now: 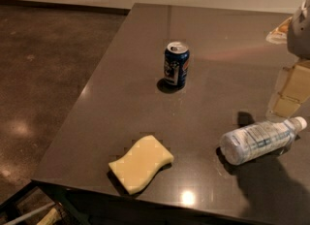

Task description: Move blue plastic bottle near pepsi can

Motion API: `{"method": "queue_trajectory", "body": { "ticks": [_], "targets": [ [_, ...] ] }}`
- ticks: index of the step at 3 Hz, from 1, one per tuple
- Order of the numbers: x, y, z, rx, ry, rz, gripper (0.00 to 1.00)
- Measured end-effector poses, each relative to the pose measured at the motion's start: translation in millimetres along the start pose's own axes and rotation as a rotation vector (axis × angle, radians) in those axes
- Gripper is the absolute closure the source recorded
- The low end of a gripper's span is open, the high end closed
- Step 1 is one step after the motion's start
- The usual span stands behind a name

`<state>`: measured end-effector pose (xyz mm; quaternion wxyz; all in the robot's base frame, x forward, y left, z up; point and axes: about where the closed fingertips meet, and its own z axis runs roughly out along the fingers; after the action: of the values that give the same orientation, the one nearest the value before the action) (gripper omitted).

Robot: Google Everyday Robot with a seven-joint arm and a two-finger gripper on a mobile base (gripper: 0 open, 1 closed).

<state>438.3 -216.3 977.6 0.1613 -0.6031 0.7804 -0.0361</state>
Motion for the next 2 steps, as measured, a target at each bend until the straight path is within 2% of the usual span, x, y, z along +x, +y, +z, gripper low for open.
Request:
{"method": "queue_trajectory", "body": {
  "ticks": [2],
  "targets": [
    [0.7,1.7,4.2,-0.018,-0.015,0.006,0.0]
  ]
}}
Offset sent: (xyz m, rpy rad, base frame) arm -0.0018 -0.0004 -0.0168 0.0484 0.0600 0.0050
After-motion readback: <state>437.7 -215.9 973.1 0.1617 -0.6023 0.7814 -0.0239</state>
